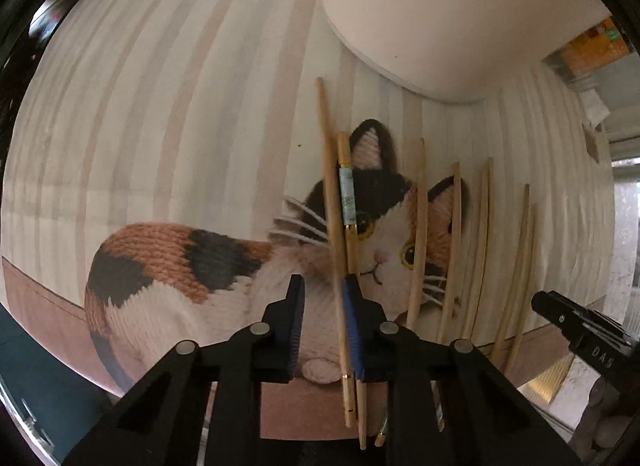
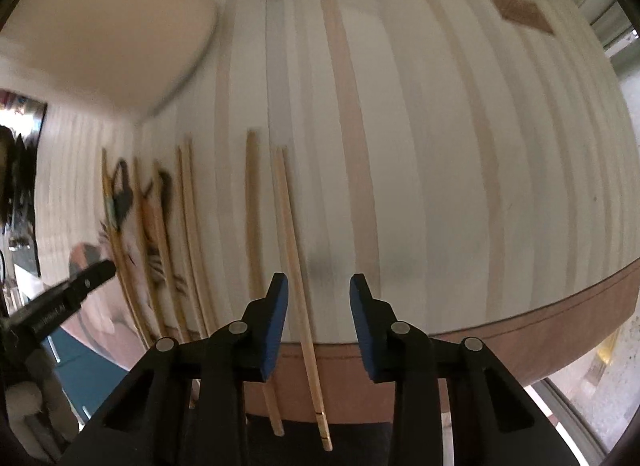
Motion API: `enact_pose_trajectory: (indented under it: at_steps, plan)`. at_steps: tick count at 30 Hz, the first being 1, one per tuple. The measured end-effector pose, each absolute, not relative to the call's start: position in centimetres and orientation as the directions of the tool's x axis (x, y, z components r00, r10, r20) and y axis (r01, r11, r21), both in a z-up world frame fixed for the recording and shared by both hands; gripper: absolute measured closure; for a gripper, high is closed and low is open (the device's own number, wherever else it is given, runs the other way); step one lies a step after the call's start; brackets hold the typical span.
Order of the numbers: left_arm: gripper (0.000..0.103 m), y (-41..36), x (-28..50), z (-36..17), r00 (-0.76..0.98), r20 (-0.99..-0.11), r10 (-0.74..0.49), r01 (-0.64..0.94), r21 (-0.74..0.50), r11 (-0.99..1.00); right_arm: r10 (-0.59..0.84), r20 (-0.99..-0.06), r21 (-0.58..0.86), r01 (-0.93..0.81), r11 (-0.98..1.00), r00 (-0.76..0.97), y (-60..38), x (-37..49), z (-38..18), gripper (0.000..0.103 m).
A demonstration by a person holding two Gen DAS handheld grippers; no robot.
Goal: Organize utensils
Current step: 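Grasp a chopstick with the left tool while the right tool grasps another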
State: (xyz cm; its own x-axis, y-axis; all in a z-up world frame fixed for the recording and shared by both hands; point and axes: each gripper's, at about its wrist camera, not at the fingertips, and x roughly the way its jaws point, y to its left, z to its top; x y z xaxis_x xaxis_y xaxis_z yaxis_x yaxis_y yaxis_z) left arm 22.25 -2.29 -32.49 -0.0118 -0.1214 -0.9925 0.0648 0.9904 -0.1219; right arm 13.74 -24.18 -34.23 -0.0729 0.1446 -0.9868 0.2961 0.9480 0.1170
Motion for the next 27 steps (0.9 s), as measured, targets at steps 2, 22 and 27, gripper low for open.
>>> enact_pose_trajectory:
  at_steps: [2, 22, 27]
  plan:
    - [0.096, -2.9, 22.4, -32.6, -0.008, -0.995, -0.103, 0.082, -0.103, 0.991, 0.143, -0.986, 0.114, 0.290, 0.950, -0.082, -24.0, 13.4, -34.5, 0.069]
    - [0.098, 0.3, 21.9, -32.9, 0.012, -0.999, -0.052, 0.103, -0.050, 0.993, 0.109, -0.990, 0.074, 0.331, 0.941, -0.088, -25.6, 14.2, -34.2, 0.094]
    - [0.098, 0.3, 21.8, -33.2, 0.016, -0.999, -0.051, 0.108, -0.049, 0.993, 0.113, -0.988, 0.076, 0.313, 0.947, -0.105, -26.3, 14.7, -34.3, 0.091]
